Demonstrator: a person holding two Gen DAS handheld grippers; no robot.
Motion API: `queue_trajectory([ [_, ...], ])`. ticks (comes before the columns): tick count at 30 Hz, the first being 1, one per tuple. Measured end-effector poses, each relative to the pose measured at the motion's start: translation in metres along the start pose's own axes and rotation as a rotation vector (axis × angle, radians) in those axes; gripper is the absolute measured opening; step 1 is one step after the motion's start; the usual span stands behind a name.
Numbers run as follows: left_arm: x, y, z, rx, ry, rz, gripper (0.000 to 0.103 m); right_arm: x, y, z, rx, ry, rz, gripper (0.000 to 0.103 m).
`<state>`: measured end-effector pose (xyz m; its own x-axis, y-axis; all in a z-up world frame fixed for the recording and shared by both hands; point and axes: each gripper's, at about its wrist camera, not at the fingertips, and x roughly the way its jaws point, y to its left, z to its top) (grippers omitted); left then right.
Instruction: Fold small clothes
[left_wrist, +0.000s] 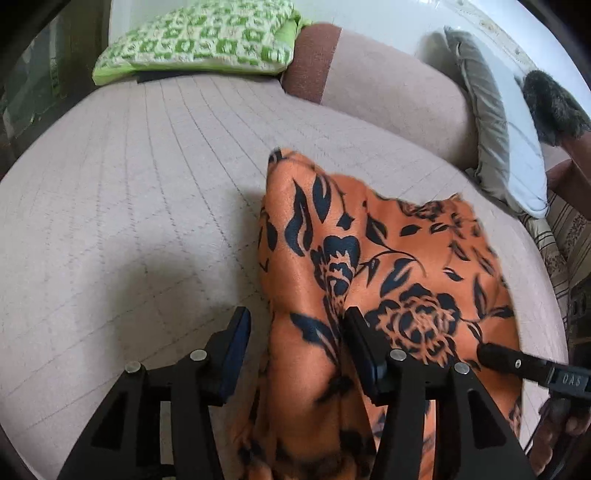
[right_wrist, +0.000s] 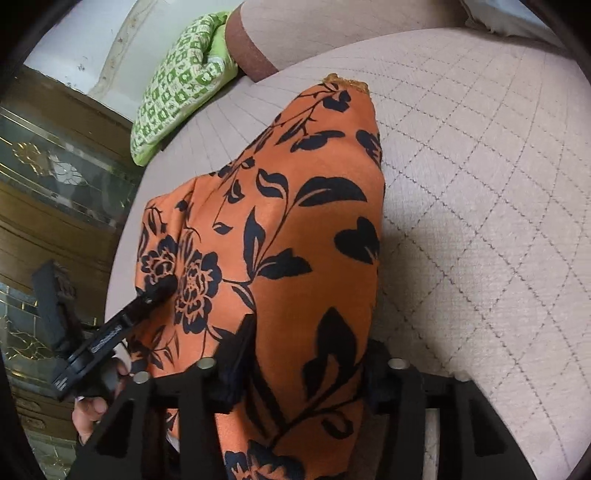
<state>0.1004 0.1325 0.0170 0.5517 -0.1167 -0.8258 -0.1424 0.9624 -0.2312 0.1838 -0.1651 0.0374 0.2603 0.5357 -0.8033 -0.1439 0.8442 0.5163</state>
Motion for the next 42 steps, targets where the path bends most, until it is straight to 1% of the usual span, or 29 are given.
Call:
queue_trajectory([
  [3, -0.033, -0.002, -0.008, 0.006, -0.074, -0.025, 0.055, -0.034, 0.011, 0.003, -0.077, -0.149, -0.108, 0.065],
  [4, -0.043, -0.006, -0.014, 0.016, -0.091, -0.041, 0.056, -0.043, 0.013, 0.008, -0.088, -0.187, -0.102, 0.065],
  [5, -0.049, -0.009, -0.019, 0.026, -0.094, -0.054, 0.056, -0.048, 0.017, 0.015, -0.095, -0.204, -0.053, 0.065],
  [8, -0.047, -0.022, -0.036, 0.080, -0.060, -0.067, 0.057, -0.037, 0.026, 0.043, -0.072, -0.151, 0.150, 0.065],
  [9, -0.040, -0.025, -0.039, 0.103, -0.044, -0.042, 0.057, -0.026, 0.027, 0.054, -0.054, -0.118, 0.219, 0.065],
  [11, -0.028, -0.028, -0.042, 0.145, -0.029, 0.018, 0.057, 0.003, 0.021, 0.075, -0.018, -0.043, 0.294, 0.065],
  [12, -0.022, -0.029, -0.042, 0.164, -0.019, 0.046, 0.058, 0.016, 0.014, 0.084, -0.012, -0.026, 0.272, 0.066],
  [13, -0.016, -0.028, -0.043, 0.175, -0.010, 0.068, 0.059, 0.025, 0.004, 0.091, -0.009, -0.043, 0.198, 0.063],
  [14, -0.013, -0.027, -0.042, 0.174, -0.006, 0.073, 0.061, 0.037, -0.018, 0.097, 0.062, -0.043, 0.100, 0.052],
  [15, -0.009, -0.025, -0.041, 0.158, 0.009, 0.062, 0.063, 0.042, -0.034, 0.100, 0.136, -0.036, 0.084, 0.028],
  [16, -0.008, -0.021, -0.040, 0.132, 0.022, 0.041, 0.063, 0.042, -0.045, 0.101, 0.180, -0.042, 0.103, 0.025],
  [19, -0.006, -0.012, -0.037, 0.070, 0.031, 0.014, 0.063, 0.026, -0.037, 0.097, 0.142, -0.049, 0.163, 0.032],
  [21, -0.012, -0.008, -0.036, 0.052, 0.006, 0.012, 0.063, 0.007, -0.023, 0.090, 0.095, -0.086, 0.221, 0.068],
  [22, -0.017, -0.006, -0.035, 0.045, -0.021, 0.006, 0.063, 0.003, -0.019, 0.088, 0.083, -0.099, 0.243, 0.072],
  [23, -0.025, -0.006, -0.035, 0.040, -0.055, -0.004, 0.063, 0.000, -0.014, 0.086, 0.057, -0.109, 0.272, 0.073],
  [24, -0.032, -0.004, -0.035, 0.038, -0.082, -0.018, 0.063, 0.002, -0.012, 0.087, 0.032, -0.106, 0.260, 0.074],
  [25, -0.037, -0.002, -0.035, 0.035, -0.093, -0.041, 0.063, 0.010, -0.013, 0.088, 0.024, -0.091, 0.183, 0.074],
  [26, -0.039, -0.001, -0.037, 0.031, -0.086, -0.068, 0.063, 0.023, -0.023, 0.091, 0.059, -0.061, 0.067, 0.074],
  [27, -0.040, 0.000, -0.039, 0.023, -0.061, -0.085, 0.063, 0.029, -0.035, 0.090, 0.116, -0.054, 0.033, 0.073],
  [29, -0.043, 0.005, -0.046, -0.009, -0.025, -0.120, 0.063, 0.019, -0.037, 0.086, 0.149, -0.093, 0.064, 0.073],
  [30, -0.046, 0.007, -0.052, -0.028, -0.015, -0.157, 0.063, 0.013, -0.027, 0.085, 0.116, -0.105, 0.074, 0.073],
  [32, -0.046, 0.004, -0.060, -0.023, -0.006, -0.179, 0.063, 0.006, -0.004, 0.084, 0.052, -0.104, 0.121, 0.073],
  [33, -0.044, -0.002, -0.061, 0.006, -0.007, -0.171, 0.063, 0.005, 0.010, 0.084, 0.017, -0.096, 0.155, 0.073],
  [35, -0.031, -0.012, -0.062, 0.098, 0.011, -0.061, 0.063, 0.009, 0.039, 0.087, -0.076, -0.086, 0.181, 0.073],
  [36, -0.016, -0.012, -0.064, 0.107, 0.075, -0.029, 0.063, 0.016, 0.046, 0.090, -0.105, -0.083, 0.133, 0.073],
  [37, -0.009, -0.011, -0.063, 0.092, 0.092, -0.034, 0.063, 0.026, 0.044, 0.093, -0.103, -0.066, 0.079, 0.073],
  [39, -0.013, -0.012, -0.061, 0.104, 0.071, -0.034, 0.063, 0.058, 0.015, 0.100, 0.008, 0.002, -0.079, 0.073],
  [40, -0.014, -0.012, -0.061, 0.112, 0.062, -0.035, 0.063, 0.060, 0.001, 0.099, 0.079, -0.022, -0.064, 0.071],
  [42, -0.018, -0.010, -0.064, 0.109, 0.056, -0.036, 0.062, 0.050, 0.016, 0.099, 0.044, -0.057, -0.060, 0.071],
])
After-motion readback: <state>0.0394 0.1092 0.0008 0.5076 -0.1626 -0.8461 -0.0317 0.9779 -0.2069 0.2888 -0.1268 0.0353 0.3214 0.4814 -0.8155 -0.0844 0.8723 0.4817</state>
